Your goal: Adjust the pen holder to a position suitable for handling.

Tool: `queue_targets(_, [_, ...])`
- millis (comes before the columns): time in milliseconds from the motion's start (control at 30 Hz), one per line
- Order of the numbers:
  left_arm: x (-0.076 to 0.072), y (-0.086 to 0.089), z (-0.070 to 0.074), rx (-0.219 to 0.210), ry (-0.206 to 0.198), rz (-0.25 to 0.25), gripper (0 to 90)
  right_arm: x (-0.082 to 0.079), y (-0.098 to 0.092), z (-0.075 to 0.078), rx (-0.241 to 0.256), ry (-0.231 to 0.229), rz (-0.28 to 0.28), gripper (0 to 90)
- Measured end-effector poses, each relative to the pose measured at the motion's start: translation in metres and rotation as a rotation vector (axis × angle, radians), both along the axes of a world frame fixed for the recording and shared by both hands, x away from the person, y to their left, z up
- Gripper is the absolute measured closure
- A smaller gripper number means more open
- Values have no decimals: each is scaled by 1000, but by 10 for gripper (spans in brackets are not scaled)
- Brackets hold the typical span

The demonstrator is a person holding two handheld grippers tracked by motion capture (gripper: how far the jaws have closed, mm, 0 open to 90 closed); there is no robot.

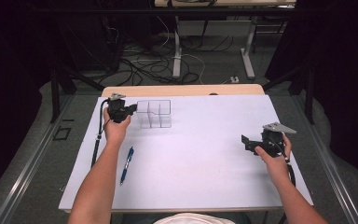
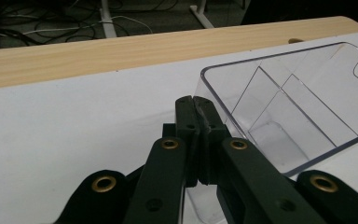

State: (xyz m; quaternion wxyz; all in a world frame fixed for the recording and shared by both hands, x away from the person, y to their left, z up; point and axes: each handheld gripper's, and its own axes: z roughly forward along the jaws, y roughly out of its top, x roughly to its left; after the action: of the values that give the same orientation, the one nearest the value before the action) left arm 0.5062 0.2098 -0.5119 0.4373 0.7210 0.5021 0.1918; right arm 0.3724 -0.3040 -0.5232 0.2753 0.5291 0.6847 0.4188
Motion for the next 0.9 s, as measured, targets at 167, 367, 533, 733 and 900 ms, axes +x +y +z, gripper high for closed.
queue_targets(167, [-1,-12,-2,-23,-2,0,900,0,1,-1,1,3,1,34])
queue_targets(367, [-3,-38,5,3,14,-47,900,0,2,-1,4,6,5,35])
queue_targets(533, [-8,-68,6,-10,26,-62,900,0,2,-1,5,3,7,35])
queue_targets(733, [-13,-90,5,-7,43,-85,900,0,3,-1,1,2,11,36])
queue_targets(900, [-15,-97,5,-3,38,-94,900,0,3,-1,-5,-2,14,37])
